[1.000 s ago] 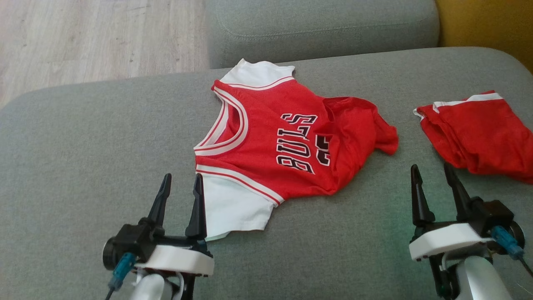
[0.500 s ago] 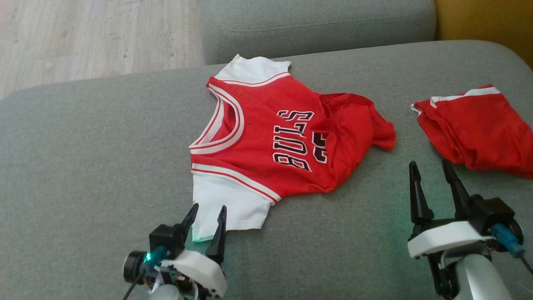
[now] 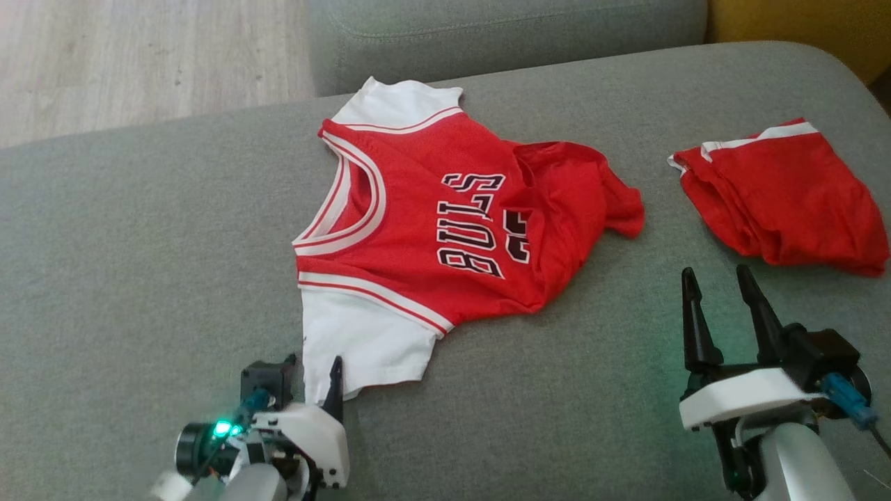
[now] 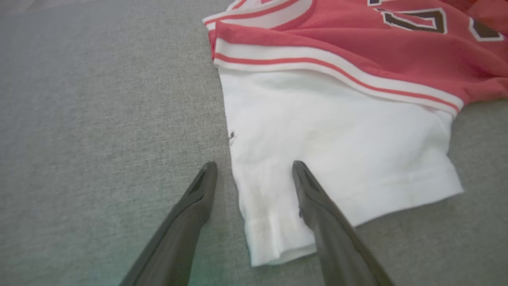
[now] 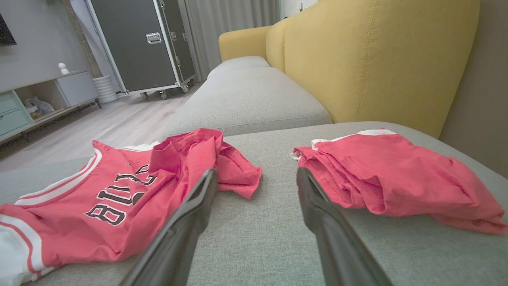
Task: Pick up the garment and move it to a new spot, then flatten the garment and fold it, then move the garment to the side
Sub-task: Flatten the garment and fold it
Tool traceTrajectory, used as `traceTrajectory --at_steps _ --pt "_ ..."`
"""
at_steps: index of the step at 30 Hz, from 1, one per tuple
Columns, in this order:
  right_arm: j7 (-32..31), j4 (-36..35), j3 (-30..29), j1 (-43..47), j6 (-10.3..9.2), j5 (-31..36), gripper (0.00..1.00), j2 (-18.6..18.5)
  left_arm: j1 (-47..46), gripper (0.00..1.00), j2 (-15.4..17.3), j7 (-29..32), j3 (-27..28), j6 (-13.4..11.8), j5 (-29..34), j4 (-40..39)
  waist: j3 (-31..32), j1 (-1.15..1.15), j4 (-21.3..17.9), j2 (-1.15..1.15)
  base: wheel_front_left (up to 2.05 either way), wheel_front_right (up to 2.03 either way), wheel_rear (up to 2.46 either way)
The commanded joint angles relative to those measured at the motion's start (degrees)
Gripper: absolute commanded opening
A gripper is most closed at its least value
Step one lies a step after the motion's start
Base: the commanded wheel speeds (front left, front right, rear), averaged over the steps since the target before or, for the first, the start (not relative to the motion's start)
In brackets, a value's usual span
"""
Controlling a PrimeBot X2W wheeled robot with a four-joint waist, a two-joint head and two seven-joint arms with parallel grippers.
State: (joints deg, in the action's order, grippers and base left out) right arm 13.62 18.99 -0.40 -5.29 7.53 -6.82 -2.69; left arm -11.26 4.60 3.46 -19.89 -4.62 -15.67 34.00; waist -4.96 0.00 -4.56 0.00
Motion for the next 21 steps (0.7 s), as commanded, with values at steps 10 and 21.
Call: traceTrajectory --at_steps 10,21 --pt "0.84 -1.85 0.99 -2.54 -0.04 -1.17 1.00 -0.19 -3.22 0.00 2.26 -1.72 3.53 -0.06 -1.86 -0.83 -0.50 0.00 0.26 0.00 0.00 0.00 0.00" --pt "0.58 -1.20 1.31 -2.50 -0.04 -0.56 1.00 -0.19 -3.46 0.00 4.22 -11.60 8.81 -2.18 -4.43 -3.04 0.16 0.00 3.20 0.00 0.00 0.00 0.00"
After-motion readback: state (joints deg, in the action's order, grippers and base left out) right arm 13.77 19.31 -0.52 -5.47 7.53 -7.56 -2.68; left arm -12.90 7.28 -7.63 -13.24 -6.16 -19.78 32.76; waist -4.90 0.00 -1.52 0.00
